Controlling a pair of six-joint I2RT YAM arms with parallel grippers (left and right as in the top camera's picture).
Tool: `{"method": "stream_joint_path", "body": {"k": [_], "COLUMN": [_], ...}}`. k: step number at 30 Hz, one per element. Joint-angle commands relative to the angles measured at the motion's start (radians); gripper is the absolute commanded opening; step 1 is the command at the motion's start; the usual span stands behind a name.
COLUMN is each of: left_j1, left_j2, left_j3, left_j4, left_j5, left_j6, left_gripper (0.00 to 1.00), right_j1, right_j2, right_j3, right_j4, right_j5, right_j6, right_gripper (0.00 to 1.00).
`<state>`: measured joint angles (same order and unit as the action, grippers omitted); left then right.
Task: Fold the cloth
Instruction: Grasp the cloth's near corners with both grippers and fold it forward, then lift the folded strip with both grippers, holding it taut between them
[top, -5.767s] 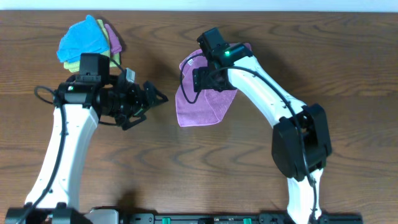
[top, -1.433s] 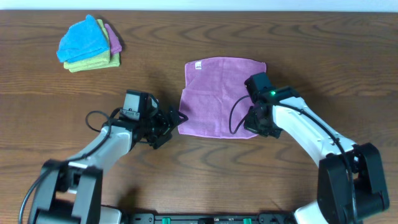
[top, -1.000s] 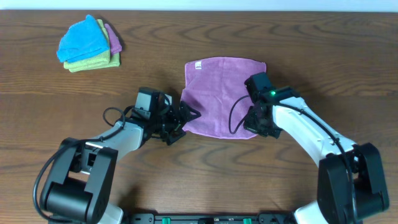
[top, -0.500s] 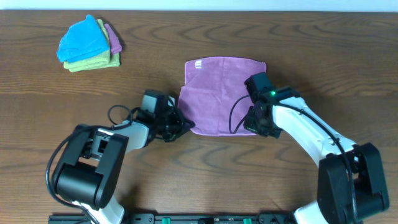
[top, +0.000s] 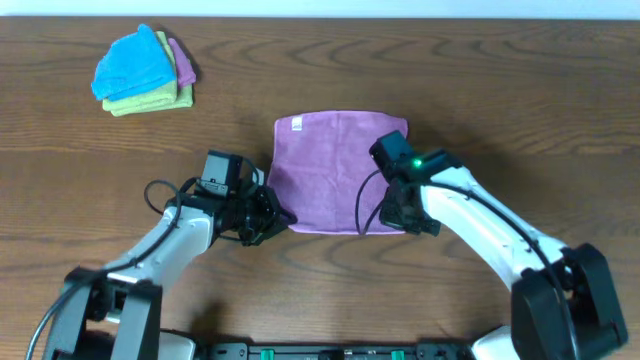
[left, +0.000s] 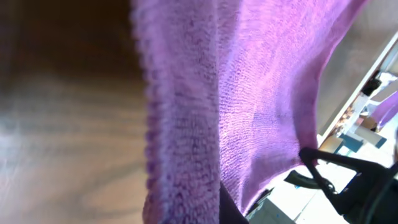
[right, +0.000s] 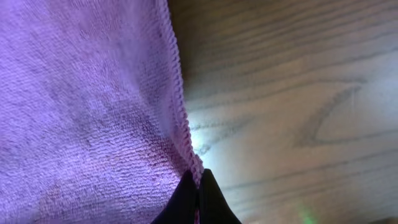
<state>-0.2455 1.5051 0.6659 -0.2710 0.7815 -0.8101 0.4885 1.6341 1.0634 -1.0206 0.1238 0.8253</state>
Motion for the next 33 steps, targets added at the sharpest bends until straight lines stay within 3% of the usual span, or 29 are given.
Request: {"method": "stream_joint_path", "body": {"k": [1,7,20,29,33], "left_j1": [0.000,0.001,0.001,-0.004,-0.004], "left_j2": [-0.067,-0.127,-0.107,0.086,0.180], "left_j3": [-0.001,-0.001,-0.001,0.001,0.052], "left_j4": [-0.041,-0.036,0.247,0.556,0.594], "left_j5": [-0.034,-0.086,-0.326,-0.356,-0.366], "left_j6": [0.041,0.023,-0.168,-0.221,-0.220], "left_gripper": [0.06,0.06,0.06,0.06,0.06], "right_j1": [0.006,0.006,-0.066,-0.117,-0.121], "right_j2": [-0.041,-0.105,-0.101,-0.023,0.034], "right_j3": [-0.039,-0.066,-0.066,-0.067,-0.067], "right_j4": [-0.004,0.056,0.398,0.531,0.607], "right_j5": [0.024,0.042,0.164,0.183,0.184], "right_j6": [0.029,0.021,-0.079,-0.109,-0.110], "right_gripper": [0.01,0.01,0.02,0.01,0.02]}}
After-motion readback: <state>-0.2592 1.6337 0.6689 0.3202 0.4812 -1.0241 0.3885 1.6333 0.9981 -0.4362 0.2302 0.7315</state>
